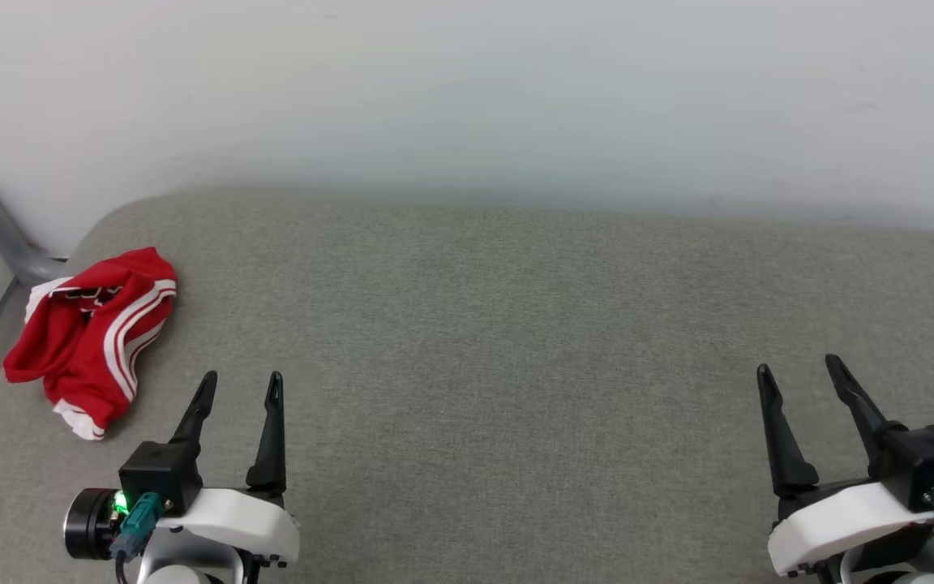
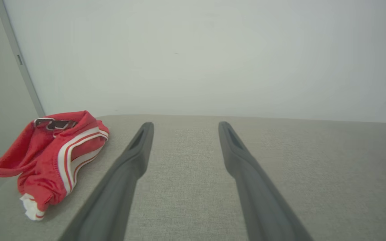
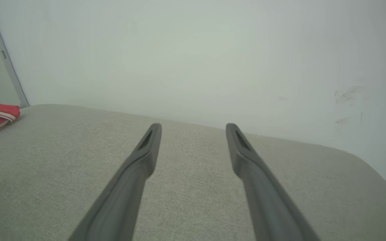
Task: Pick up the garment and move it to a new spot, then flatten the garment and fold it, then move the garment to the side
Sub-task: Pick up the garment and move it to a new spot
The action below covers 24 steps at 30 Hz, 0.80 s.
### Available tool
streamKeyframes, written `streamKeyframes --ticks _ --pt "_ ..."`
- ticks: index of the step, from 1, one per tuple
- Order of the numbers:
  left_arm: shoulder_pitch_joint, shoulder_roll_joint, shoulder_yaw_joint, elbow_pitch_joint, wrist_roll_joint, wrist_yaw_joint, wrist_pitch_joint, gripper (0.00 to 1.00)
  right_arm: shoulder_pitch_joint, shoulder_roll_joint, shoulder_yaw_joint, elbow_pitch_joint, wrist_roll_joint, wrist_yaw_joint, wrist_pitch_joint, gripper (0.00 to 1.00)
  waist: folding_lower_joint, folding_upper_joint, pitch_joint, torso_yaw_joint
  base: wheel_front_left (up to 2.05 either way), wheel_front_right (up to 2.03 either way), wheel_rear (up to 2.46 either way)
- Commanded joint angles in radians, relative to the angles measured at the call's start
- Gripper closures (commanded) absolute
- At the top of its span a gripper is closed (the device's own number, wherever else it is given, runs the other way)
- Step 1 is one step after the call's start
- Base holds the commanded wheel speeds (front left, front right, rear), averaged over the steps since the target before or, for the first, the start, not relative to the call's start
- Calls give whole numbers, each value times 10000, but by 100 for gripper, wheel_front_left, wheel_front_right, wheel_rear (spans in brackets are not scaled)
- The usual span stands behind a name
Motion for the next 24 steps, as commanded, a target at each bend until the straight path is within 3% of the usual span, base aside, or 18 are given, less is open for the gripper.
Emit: streamKeyframes --ticks 1,24 --pt "-98 -16 65 -35 136 -70 -78 0 -66 32 46 -73 -117 -3 -46 0 0 0 19 223 0 0 0" --pt "-43 -354 1067 7 -104 -331 -63 0 -310 29 1029 -297 663 -3 -43 0 0 0 60 3163 0 0 0"
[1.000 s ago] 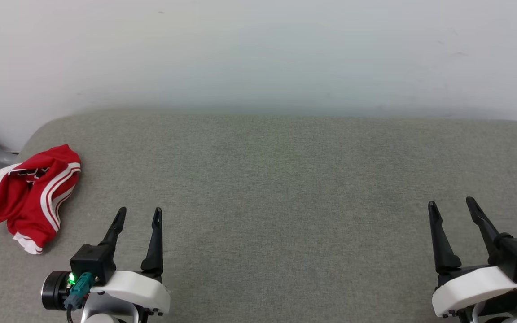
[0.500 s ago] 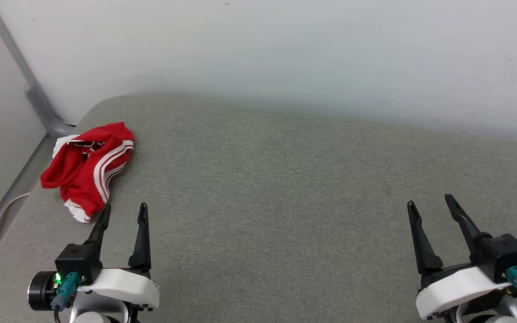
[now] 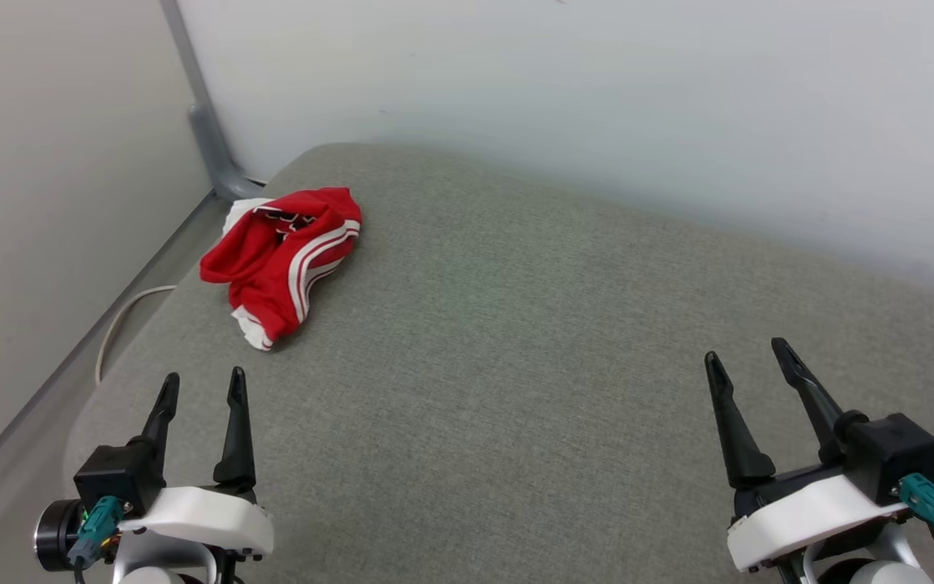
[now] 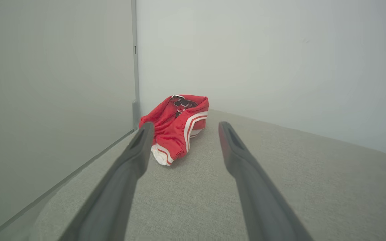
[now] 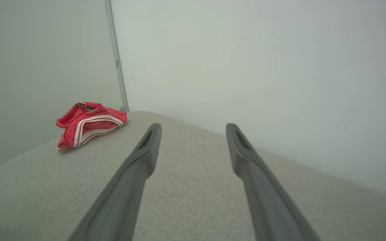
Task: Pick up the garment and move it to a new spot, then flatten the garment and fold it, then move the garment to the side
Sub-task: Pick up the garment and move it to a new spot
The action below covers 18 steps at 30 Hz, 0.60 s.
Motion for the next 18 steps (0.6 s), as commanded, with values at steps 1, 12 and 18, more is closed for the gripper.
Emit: streamKeyframes --ticks 1,12,18 --pt "19 -21 59 -1 -3 -31 -21 0 -87 16 53 -29 55 -5 4 0 0 0 -20 288 0 0 0" --pt "59 -70 285 126 105 -103 -21 0 -257 15 214 110 216 -3 -90 0 0 0 -35 826 0 0 0" --pt "-102 -108 298 236 120 -118 -21 0 -290 15 136 133 177 -5 -128 0 0 0 -1 907 0 0 0"
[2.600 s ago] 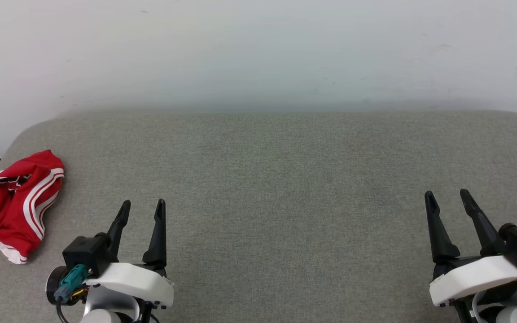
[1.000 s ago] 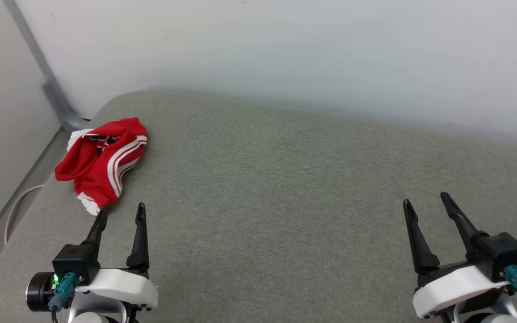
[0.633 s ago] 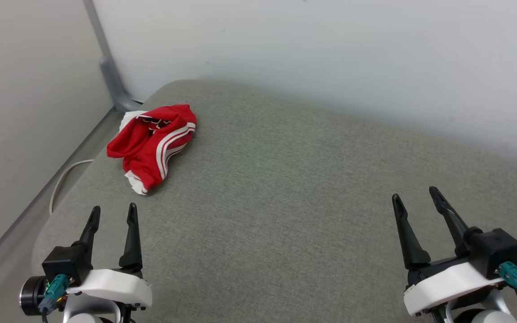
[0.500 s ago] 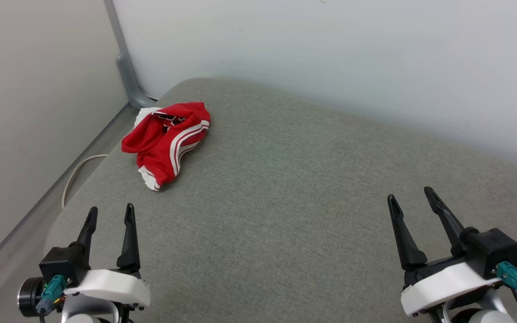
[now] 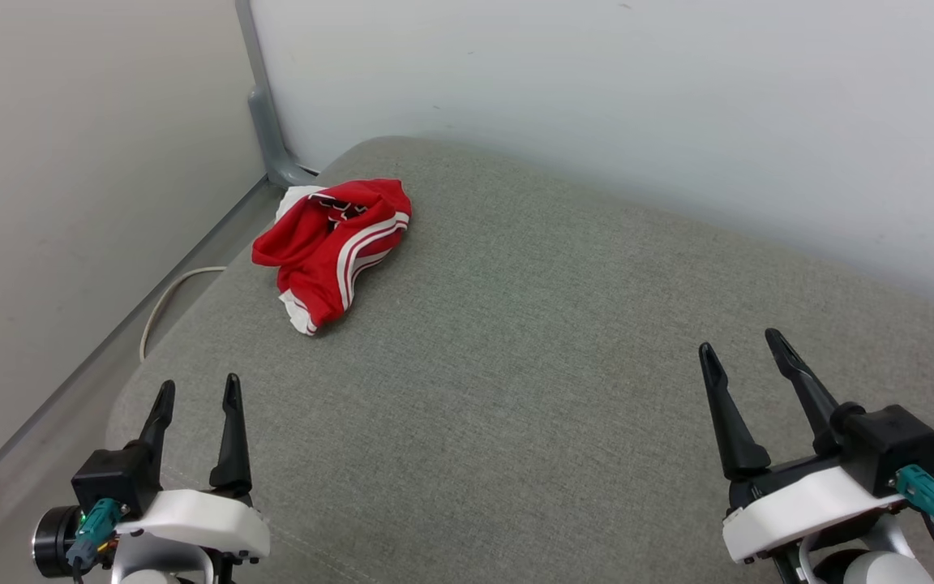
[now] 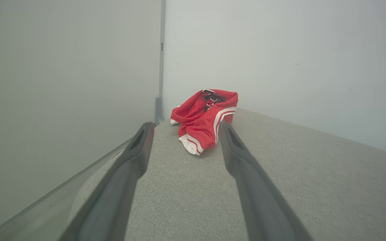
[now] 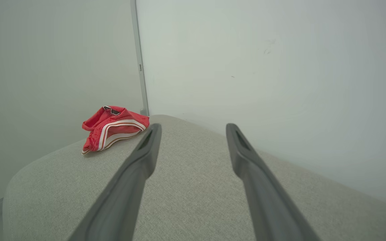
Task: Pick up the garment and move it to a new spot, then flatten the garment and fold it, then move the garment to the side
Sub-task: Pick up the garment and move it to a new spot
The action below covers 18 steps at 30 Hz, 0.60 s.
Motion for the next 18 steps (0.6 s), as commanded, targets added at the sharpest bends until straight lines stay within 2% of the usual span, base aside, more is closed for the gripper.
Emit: streamKeyframes --ticks 1,9,12,15,18 --pt "-193 -19 -14 67 34 -20 -21 0 -94 13 -23 4 -65 -5 -43 0 0 0 34 9 0 0 0" --pt "-1332 177 -315 977 -235 -78 -12 0 -406 -163 -10 -338 -464 -7 412 0 0 0 814 -155 0 0 0" --pt "-2444 367 -464 1744 -796 -78 177 0 -674 -276 -92 -599 -708 -5 644 0 0 0 1403 -271 0 0 0" --pt "-3545 635 -862 2477 -1565 -86 805 0 -989 -388 -141 -895 -884 -7 878 0 0 0 2061 -480 0 0 0" --pt "-4672 1142 -1226 3029 -2462 -88 1614 0 -1325 -461 -143 -1186 -1044 -7 1029 0 0 0 2720 -760 0 0 0"
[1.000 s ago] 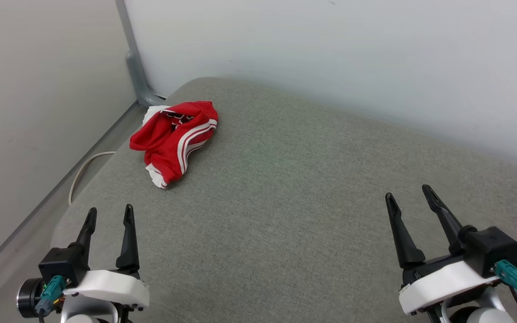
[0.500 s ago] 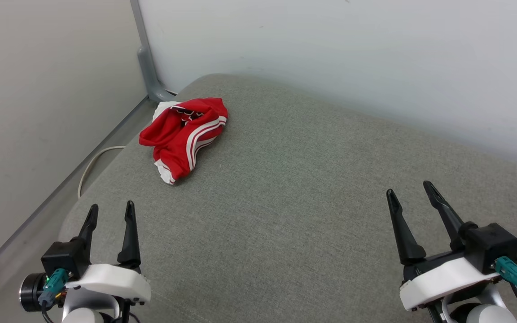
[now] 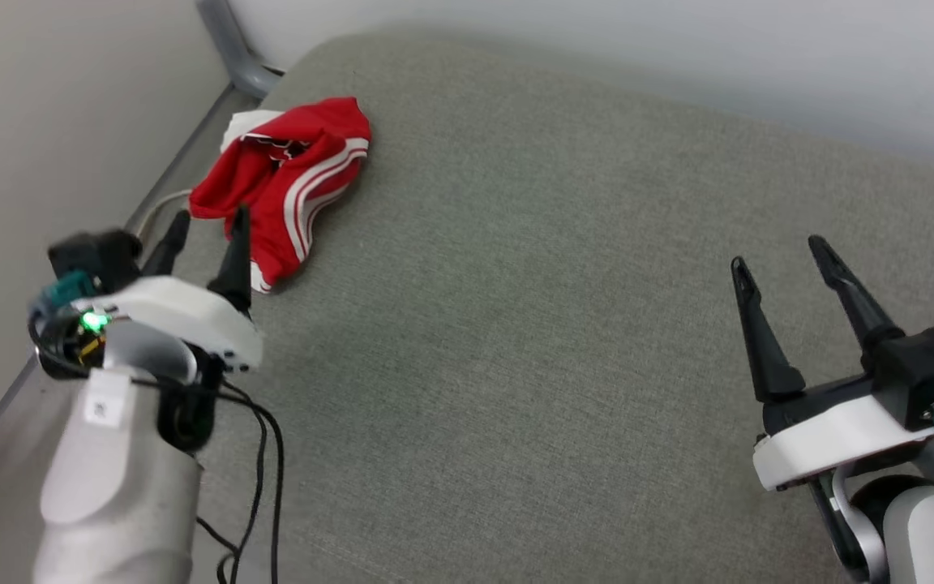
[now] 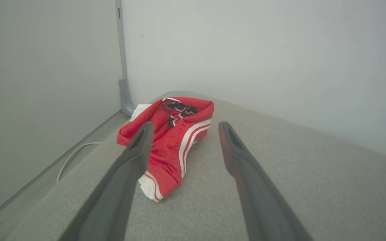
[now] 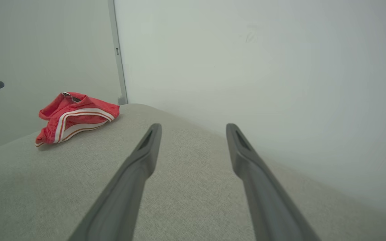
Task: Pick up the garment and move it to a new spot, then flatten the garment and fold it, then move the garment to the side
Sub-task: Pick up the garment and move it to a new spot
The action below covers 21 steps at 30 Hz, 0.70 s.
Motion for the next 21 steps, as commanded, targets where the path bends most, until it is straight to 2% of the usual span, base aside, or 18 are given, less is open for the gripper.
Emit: streamKeyframes --ticks 1,4,6,14,21 --pt "-618 341 -151 284 -450 -16 425 0 -297 -93 -19 -183 -157 -5 56 0 -1 0 927 -478 0 0 0" --pt "-1619 758 -458 797 -1351 -10 1532 0 -593 -227 -117 -489 -494 -7 173 0 -1 0 1554 -726 0 0 0" --pt "-2201 1231 -545 1084 -1797 -7 2222 0 -779 -246 -128 -656 -686 -7 201 0 -1 0 1952 -930 0 0 0" --pt "-4038 2716 -830 1850 -3172 -10 4925 0 -1554 -303 -104 -1202 -981 -7 298 0 -1 0 3533 -1593 0 0 0" --pt "-4718 3586 -720 2261 -3849 -10 6332 0 -2013 -281 71 -1504 -1055 -7 310 0 -1 0 4477 -1935 0 0 0"
